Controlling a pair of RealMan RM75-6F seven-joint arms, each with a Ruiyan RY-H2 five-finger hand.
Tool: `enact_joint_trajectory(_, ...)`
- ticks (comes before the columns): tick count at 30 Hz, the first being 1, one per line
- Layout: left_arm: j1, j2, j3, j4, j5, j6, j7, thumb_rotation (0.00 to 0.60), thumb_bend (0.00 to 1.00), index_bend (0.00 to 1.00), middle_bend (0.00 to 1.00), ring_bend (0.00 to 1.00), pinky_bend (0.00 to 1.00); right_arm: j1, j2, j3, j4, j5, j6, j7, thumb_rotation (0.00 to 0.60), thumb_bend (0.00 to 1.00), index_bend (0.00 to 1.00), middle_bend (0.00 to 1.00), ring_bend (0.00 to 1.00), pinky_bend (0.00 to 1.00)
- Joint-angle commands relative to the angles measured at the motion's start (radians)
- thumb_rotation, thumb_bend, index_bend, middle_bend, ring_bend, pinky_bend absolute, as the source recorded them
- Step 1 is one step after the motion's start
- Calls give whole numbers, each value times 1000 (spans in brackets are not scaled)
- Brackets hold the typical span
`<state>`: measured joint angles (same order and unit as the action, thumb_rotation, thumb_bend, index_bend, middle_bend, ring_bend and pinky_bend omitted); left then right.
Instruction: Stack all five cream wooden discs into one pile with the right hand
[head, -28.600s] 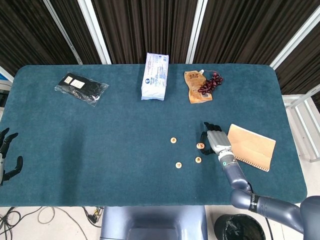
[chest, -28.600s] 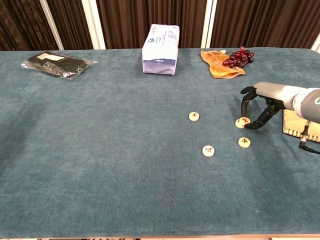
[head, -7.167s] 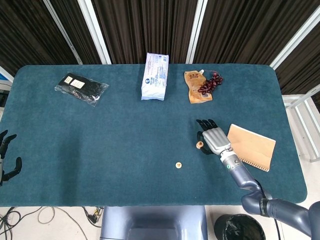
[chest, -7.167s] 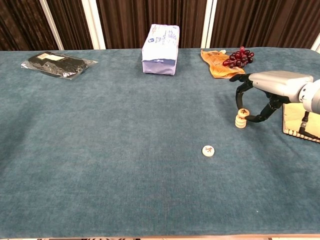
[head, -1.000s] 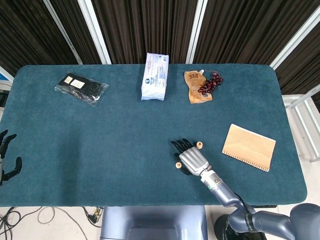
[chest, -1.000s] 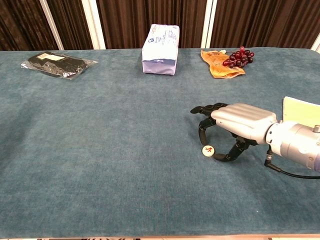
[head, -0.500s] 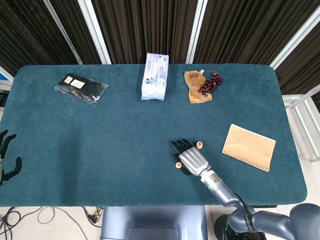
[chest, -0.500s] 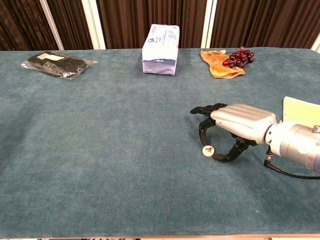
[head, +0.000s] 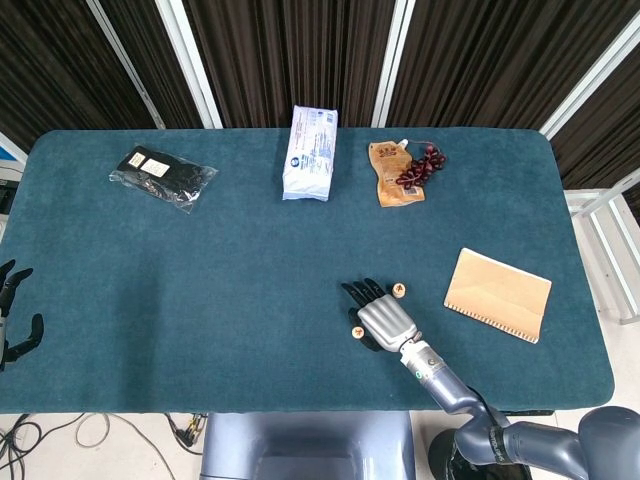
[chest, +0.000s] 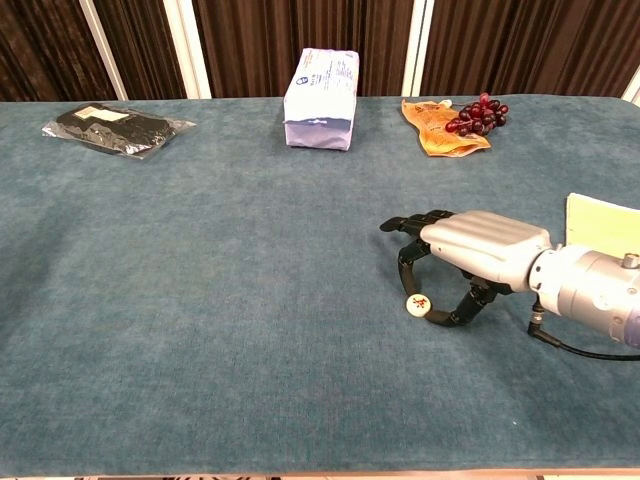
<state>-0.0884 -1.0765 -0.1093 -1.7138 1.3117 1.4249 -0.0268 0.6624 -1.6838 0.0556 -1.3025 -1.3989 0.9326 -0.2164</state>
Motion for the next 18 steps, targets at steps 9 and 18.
enact_joint_trajectory(9, 0, 1, 0, -1, -1, -1, -3, 600, 483, 158, 0, 0, 0, 1, 10, 6, -15, 3, 2, -2, 600, 367, 559, 0, 0, 0)
enact_joint_trajectory(18, 0, 2, 0, -4, 0, -1, -4, 600, 483, 158, 0, 0, 0, 10, 76, 35, -102, 41, -16, -12, 600, 368, 562, 0, 0, 0)
